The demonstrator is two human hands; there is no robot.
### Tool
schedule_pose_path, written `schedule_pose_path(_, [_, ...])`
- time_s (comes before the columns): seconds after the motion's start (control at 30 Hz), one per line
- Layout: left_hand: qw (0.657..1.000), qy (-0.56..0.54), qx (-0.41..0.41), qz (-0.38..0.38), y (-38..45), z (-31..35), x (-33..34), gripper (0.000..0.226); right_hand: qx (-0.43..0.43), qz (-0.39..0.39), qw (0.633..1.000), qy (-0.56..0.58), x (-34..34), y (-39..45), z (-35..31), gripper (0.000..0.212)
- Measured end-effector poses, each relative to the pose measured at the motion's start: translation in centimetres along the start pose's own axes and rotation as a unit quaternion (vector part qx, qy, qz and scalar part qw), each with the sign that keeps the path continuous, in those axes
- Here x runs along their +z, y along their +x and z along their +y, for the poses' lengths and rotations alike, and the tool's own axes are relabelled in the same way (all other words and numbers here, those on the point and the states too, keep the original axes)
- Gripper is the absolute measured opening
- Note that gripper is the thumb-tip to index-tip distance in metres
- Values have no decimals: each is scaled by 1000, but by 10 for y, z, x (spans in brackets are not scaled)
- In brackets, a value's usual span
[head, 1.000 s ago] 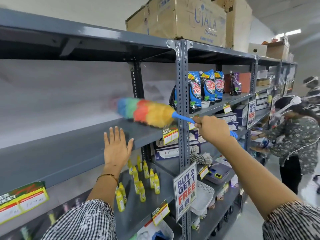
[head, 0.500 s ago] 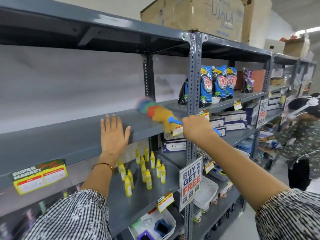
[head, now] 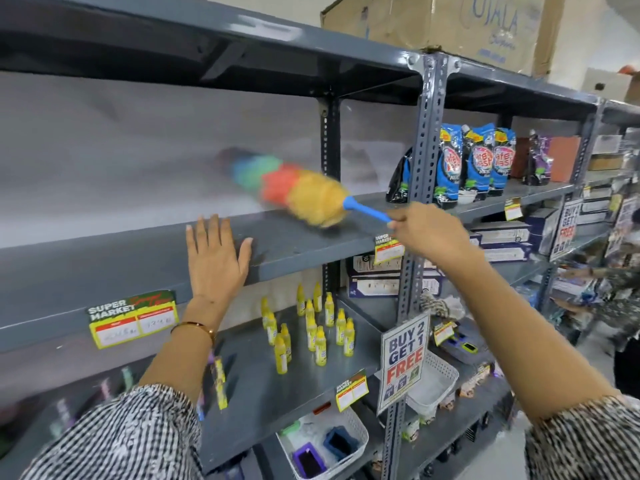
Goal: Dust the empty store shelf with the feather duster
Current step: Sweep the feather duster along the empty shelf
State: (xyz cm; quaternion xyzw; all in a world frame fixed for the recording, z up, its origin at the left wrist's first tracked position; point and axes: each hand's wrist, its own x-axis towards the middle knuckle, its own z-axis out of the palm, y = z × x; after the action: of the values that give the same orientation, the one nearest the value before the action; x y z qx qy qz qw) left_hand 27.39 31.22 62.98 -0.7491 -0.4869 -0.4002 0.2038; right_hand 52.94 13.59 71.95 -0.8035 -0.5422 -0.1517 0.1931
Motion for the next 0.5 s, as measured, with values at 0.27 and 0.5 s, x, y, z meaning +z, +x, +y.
schedule_pose_path(0.27, [999, 43, -2, -22, -10, -30, -10, 68, 102, -42, 990, -87, 19, -5, 7, 22])
schedule_pose_path(0.5, [998, 46, -1, -37, -9, -29, -8, 69, -52, -81, 990, -105, 27, -35, -68, 21])
